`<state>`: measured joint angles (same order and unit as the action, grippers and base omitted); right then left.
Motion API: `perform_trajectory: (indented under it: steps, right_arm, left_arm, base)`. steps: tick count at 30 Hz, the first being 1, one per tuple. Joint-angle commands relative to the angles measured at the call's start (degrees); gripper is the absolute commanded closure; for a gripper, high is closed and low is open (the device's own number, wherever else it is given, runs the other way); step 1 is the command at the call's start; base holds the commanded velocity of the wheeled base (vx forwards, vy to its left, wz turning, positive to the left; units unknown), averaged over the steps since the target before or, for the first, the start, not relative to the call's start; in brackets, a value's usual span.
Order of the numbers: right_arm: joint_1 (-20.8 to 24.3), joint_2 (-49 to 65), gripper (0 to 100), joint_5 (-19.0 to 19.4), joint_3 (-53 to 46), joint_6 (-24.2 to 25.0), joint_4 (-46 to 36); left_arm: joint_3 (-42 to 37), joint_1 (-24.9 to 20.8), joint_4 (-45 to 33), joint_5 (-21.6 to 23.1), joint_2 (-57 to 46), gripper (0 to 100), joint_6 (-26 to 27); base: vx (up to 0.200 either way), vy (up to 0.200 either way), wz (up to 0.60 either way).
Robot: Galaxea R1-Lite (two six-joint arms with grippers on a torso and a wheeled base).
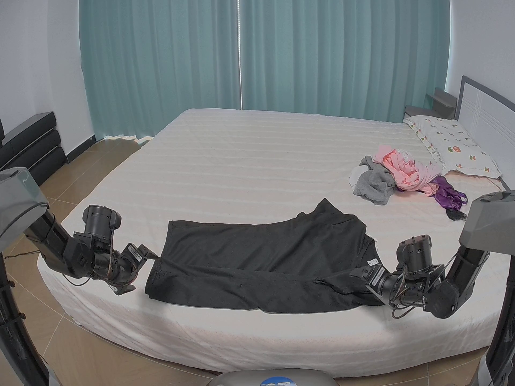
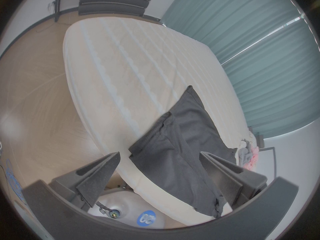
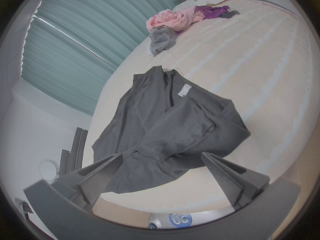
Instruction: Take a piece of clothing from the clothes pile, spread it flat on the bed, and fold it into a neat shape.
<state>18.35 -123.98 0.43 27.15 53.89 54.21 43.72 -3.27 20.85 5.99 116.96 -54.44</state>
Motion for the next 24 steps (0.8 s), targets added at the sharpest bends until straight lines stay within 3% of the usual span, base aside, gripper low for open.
perform_trajectory:
  steps: [1, 9, 24]
  right_arm:
    - [1.5, -3.6, 0, -0.9, -0.2, 0.9, 0.6]
    - [1.2, -5.5, 0, -1.1, 3.3, 6.0, 1.1]
    - [0.4, -5.0, 0, -3.0, 6.1, 5.8, 0.4]
  left_arm:
    - [-3.1, -0.7, 1.7, 1.2, -1.5, 0, -1.4]
    - [-5.2, -0.2, 2.9, 3.8, -1.1, 0, -1.5]
    - [-5.4, -0.2, 3.3, 3.8, -0.5, 0, -1.5]
  base:
    - [0.000, 0.000, 0.00]
    - [0.000, 0.000, 0.00]
    - [0.000, 0.000, 0.00]
